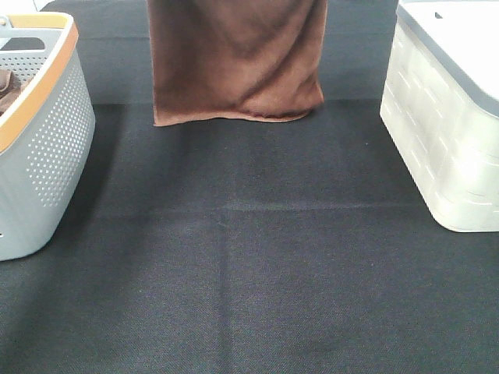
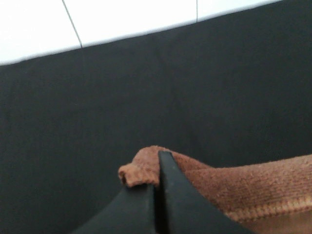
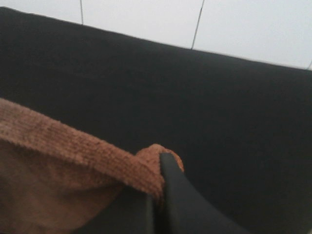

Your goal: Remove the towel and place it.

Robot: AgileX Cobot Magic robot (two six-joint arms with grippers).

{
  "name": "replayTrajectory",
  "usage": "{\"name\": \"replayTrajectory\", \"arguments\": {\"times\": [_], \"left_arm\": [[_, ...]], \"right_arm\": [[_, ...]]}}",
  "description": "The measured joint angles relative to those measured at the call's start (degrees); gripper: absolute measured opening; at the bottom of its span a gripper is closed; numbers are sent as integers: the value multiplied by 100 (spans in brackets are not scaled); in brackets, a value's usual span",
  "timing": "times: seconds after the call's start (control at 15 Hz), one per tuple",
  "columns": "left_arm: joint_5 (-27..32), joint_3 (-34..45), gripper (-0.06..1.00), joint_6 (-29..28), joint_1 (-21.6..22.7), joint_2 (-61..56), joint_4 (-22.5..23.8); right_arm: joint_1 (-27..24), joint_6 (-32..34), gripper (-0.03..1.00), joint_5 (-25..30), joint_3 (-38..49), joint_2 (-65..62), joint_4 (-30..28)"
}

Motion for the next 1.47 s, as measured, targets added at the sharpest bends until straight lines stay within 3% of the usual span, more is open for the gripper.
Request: {"name": "replayTrajectory", "arguments": {"times": [0.13,0.27,0.47,0.6,0.93,1.33,1.47], "left_arm": [[613,0,0,-11,0,218,-189],[1404,0,0,17,0,315,-791],[2555,0,0,905,46,332,-1925],[3008,0,0,1152,57,332,-2252],[4257,-11,0,1398,-11,447,-2624],[4481,6,0,1513,-395,447,-2550],[4481,401,0,1541,-596,418,-2469]], "right_arm": [[-11,52,0,-241,97,138,86],[-11,97,0,-470,447,138,86],[-23,155,0,-773,1352,132,103],[-23,246,0,-905,1753,97,103],[-23,258,0,-1066,2939,-653,86],[-23,258,0,-1060,4016,-1146,69],[-23,258,0,-1060,4309,-1249,69]]}}
